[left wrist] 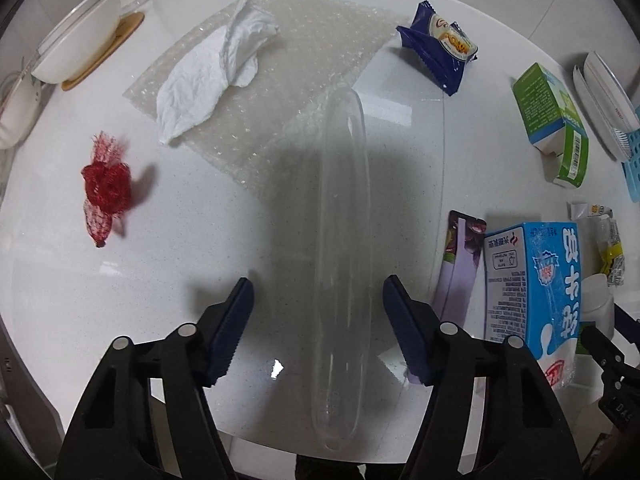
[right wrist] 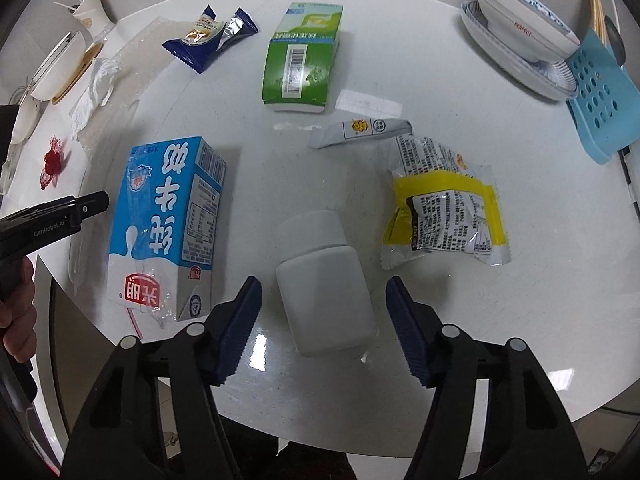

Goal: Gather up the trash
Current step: 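Grasp the clear plastic tube with the left gripper while the right gripper grasps the white pill bottle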

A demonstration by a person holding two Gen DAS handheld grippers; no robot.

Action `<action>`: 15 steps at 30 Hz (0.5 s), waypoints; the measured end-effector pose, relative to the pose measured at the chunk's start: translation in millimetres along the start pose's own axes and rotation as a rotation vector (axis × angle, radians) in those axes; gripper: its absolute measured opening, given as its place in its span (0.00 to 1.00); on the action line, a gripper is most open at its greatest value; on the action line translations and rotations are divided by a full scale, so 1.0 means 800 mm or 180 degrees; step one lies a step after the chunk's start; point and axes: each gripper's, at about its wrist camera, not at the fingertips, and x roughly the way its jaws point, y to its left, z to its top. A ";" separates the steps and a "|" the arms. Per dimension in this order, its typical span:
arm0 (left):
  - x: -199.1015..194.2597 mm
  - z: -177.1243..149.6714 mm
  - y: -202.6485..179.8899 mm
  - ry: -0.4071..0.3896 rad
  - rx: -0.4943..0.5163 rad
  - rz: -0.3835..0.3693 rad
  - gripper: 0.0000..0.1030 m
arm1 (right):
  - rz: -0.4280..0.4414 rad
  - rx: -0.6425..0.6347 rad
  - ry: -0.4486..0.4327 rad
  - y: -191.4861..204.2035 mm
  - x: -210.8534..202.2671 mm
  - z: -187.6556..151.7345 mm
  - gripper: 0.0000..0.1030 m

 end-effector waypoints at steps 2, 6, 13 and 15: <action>-0.002 -0.001 -0.001 -0.0014 0.0009 0.0006 0.49 | 0.0015 0.0027 0.0066 -0.001 0.005 0.000 0.48; -0.007 -0.002 0.000 0.0014 0.0009 -0.0003 0.25 | 0.0028 0.0032 0.0072 0.000 0.007 0.000 0.40; -0.027 -0.016 0.004 -0.0032 -0.0032 -0.0079 0.24 | 0.0079 0.0081 -0.0025 -0.007 -0.004 -0.006 0.39; -0.036 -0.020 0.005 -0.0085 -0.0022 -0.0087 0.24 | 0.0101 0.0105 -0.0066 -0.009 -0.011 -0.007 0.39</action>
